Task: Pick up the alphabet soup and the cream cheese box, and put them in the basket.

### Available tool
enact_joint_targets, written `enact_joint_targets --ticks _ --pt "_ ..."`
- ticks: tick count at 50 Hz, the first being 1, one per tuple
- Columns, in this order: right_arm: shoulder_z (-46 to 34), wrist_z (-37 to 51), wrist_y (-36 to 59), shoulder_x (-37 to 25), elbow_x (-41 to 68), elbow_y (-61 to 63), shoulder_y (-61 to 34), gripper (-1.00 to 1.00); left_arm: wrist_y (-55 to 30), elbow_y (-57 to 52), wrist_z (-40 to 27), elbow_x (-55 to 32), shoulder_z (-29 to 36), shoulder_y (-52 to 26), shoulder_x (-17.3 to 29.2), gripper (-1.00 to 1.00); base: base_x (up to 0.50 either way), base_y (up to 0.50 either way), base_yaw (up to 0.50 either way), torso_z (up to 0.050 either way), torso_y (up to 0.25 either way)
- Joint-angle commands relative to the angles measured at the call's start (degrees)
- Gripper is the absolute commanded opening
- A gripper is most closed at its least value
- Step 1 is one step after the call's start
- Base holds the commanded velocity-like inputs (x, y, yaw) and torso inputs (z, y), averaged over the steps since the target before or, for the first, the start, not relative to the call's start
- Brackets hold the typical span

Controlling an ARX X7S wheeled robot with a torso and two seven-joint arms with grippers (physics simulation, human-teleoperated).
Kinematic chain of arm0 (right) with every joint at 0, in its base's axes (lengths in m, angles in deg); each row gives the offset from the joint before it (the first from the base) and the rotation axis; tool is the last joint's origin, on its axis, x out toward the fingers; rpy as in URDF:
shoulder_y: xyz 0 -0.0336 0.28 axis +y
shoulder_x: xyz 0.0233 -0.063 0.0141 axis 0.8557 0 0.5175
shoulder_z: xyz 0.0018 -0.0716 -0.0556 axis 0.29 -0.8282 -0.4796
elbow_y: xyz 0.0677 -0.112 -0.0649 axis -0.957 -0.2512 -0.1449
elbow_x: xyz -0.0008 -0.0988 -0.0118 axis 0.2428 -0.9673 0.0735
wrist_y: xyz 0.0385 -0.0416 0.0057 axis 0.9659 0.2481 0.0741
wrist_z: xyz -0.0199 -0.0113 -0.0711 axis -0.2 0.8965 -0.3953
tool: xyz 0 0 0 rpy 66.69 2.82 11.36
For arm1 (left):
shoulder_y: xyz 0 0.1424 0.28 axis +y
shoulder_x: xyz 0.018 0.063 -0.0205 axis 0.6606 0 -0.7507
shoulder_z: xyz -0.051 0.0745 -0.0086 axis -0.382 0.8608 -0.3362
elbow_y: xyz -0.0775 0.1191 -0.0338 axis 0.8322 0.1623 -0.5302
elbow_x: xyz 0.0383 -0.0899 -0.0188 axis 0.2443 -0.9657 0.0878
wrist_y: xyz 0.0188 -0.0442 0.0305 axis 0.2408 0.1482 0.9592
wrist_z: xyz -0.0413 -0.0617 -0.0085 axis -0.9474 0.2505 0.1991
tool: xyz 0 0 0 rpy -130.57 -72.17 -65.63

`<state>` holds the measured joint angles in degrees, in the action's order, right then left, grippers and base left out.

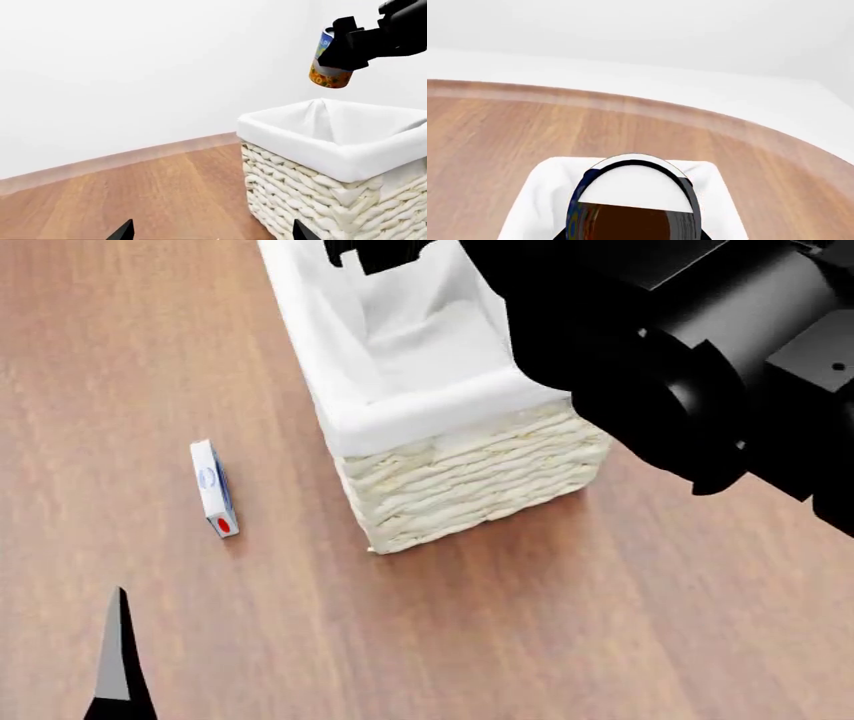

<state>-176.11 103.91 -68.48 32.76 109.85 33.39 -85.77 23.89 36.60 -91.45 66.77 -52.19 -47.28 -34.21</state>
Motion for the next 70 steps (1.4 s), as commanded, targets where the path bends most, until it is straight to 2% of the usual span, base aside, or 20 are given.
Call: enact_joint_targets --ticks 1,55,56,70 --pt "1.06 0.17 0.02 0.31 -4.13 0.78 0.43 -1.0 -0.15 -0.07 -0.22 -0.04 -0.02 0.09 0.17 1.0 0.0 0.0 0.0 0.0 0.0" --pt "0.91 0.85 2.42 0.1 -4.56 1.23 4.17 -1.0 0.11 -0.72 -1.05 0.24 0.53 0.68 0.74 1.0 0.0 0.0 0.0 0.0 0.001" --pt "0.95 0.6 2.73 0.27 -4.26 0.67 4.24 1.0 0.17 -0.72 -1.02 0.22 0.59 0.65 0.72 1.0 0.0 0.0 0.0 0.0 0.0" --pt "1.03 1.14 2.76 0.13 -5.32 1.23 4.09 1.0 -0.19 -1.12 -1.23 0.17 0.62 0.64 0.93 1.0 0.0 0.0 0.0 0.0 0.0"
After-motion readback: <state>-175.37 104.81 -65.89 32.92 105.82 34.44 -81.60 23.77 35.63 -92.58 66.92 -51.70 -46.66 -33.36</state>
